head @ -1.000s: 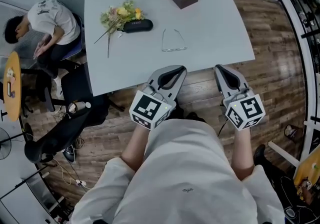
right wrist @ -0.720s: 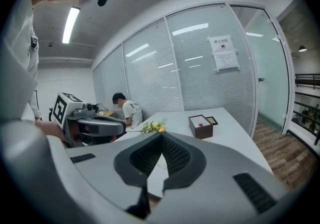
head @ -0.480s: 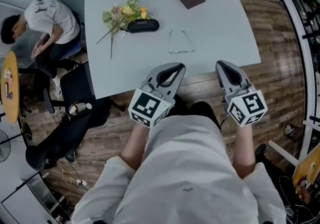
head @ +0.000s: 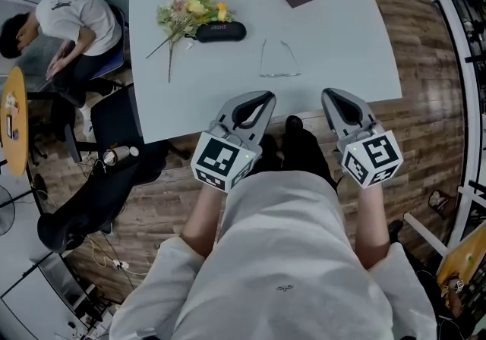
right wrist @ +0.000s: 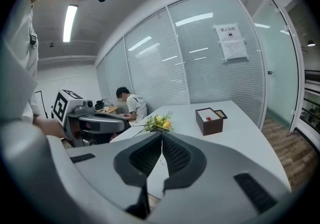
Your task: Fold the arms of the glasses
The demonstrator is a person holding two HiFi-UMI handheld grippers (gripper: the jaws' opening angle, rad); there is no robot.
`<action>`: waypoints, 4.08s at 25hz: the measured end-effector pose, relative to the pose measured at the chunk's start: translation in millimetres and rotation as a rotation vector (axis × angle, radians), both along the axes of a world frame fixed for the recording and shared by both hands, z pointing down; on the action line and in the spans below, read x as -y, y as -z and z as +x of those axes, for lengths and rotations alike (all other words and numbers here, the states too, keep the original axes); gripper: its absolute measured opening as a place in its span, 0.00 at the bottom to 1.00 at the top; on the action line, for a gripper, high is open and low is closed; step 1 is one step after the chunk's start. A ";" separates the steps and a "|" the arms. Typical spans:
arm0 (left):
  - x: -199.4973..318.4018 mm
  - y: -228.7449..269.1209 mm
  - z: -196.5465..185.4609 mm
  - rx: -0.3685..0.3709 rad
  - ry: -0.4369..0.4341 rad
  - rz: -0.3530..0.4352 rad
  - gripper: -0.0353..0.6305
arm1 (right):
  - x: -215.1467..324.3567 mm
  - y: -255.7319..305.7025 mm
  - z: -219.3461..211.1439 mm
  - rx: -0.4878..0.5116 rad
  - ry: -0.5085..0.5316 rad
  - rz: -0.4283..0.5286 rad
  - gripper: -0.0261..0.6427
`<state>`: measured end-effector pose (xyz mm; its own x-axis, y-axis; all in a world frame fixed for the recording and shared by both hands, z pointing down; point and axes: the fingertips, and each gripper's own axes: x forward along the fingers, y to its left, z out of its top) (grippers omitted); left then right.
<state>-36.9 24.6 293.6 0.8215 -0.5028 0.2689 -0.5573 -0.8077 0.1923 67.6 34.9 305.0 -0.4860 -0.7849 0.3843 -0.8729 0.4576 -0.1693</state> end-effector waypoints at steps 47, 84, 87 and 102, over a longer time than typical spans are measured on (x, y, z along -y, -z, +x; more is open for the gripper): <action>43.1 -114.3 27.7 0.288 0.210 -0.164 0.36 | 63.5 -100.1 11.9 -0.118 0.447 -0.156 0.32; 78.3 -232.6 16.9 0.376 0.127 -0.235 0.48 | 89.0 -219.4 -10.9 -0.295 0.497 -0.255 0.37; 81.3 -236.7 18.0 0.374 0.112 -0.237 0.50 | 90.1 -223.7 -10.8 -0.300 0.502 -0.262 0.38; 85.4 -244.9 26.4 0.376 0.054 -0.246 0.52 | 93.3 -229.5 -20.1 -0.292 0.520 -0.277 0.40</action>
<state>-10.5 -60.8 538.5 0.6182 -0.4261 0.6605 -0.6653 -0.7312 0.1509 47.5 -58.4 534.6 -0.6203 -0.3289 0.7121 -0.5775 0.8058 -0.1310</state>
